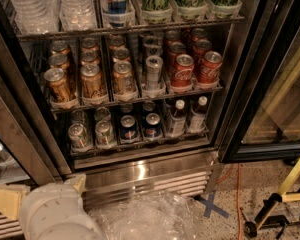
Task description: Pick 7up can from bottom shelf of fridge
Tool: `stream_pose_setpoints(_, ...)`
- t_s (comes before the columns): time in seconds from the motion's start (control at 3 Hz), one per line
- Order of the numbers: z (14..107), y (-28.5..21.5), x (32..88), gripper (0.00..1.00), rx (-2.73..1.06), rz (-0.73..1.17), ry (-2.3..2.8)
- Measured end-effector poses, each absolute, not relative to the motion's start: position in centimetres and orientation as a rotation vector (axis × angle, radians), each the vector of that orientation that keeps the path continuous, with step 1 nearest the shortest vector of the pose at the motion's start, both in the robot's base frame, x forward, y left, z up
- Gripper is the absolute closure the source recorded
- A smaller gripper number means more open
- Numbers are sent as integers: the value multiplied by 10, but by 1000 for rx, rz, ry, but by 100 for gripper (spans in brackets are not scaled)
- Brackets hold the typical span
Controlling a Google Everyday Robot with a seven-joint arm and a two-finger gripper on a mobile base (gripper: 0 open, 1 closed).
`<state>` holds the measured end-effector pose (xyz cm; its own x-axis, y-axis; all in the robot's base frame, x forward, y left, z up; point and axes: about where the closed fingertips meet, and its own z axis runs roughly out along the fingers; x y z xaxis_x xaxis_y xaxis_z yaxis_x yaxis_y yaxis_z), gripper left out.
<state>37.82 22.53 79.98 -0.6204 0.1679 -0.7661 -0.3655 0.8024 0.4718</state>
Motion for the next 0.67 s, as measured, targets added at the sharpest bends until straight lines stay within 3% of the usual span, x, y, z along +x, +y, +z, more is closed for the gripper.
stream_pose_setpoints(0.67,772,162,406,0,44,485,2065)
